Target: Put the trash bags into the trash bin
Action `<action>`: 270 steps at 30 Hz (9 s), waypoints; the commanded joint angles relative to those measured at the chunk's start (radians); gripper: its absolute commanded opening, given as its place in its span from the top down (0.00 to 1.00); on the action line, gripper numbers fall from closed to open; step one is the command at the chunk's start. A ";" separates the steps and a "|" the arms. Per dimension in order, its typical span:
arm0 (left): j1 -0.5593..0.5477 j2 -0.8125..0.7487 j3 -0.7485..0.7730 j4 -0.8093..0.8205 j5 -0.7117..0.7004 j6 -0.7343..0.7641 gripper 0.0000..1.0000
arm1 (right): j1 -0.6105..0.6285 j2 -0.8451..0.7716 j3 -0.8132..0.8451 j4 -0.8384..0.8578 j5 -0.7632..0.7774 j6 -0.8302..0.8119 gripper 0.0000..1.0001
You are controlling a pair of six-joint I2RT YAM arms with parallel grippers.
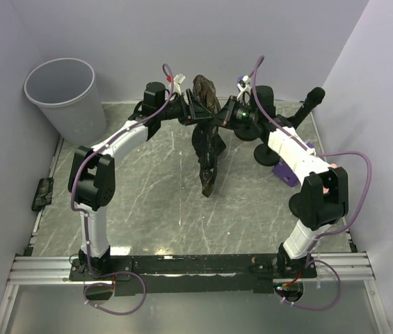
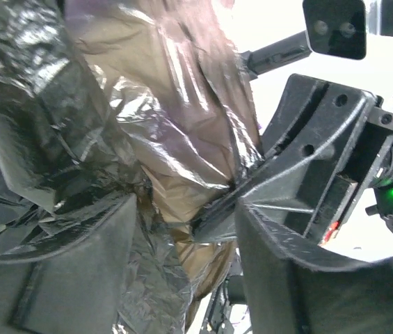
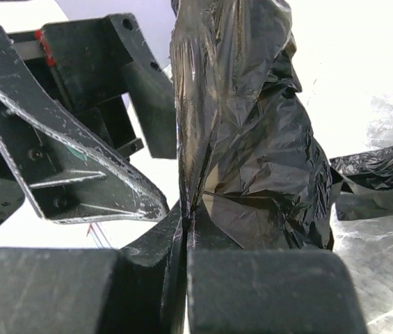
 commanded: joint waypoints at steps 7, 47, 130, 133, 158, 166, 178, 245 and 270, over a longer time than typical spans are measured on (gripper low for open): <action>-0.013 0.031 0.059 -0.195 -0.233 0.045 0.22 | 0.005 -0.092 -0.055 0.085 -0.127 -0.051 1.00; 0.076 -0.193 0.113 -0.640 -0.358 0.520 0.24 | -0.044 -0.060 0.004 -0.023 0.160 -0.152 1.00; -0.139 0.097 0.157 -0.480 -0.439 0.113 0.13 | -0.029 -0.052 -0.012 -0.113 0.337 -0.318 1.00; -0.156 0.128 0.188 -0.548 -0.525 0.088 0.15 | -0.021 -0.058 -0.003 -0.115 0.335 -0.293 1.00; -0.187 0.159 0.246 -0.585 -0.626 0.055 0.99 | 0.034 -0.049 0.030 -0.119 0.470 -0.308 1.00; -0.041 -0.033 0.090 -0.592 -0.494 0.248 1.00 | 0.019 -0.046 0.043 -0.119 0.490 -0.357 1.00; 0.070 -0.412 -0.190 -0.595 -0.381 0.740 0.99 | -0.004 -0.083 0.005 -0.133 0.283 -0.485 1.00; 0.174 -0.432 0.259 0.310 -0.700 1.002 0.99 | 0.206 0.135 0.826 0.631 0.522 -1.023 1.00; 0.033 -0.830 -0.681 -0.356 -0.344 1.054 0.99 | 0.200 -0.427 -0.386 0.014 0.363 -0.870 1.00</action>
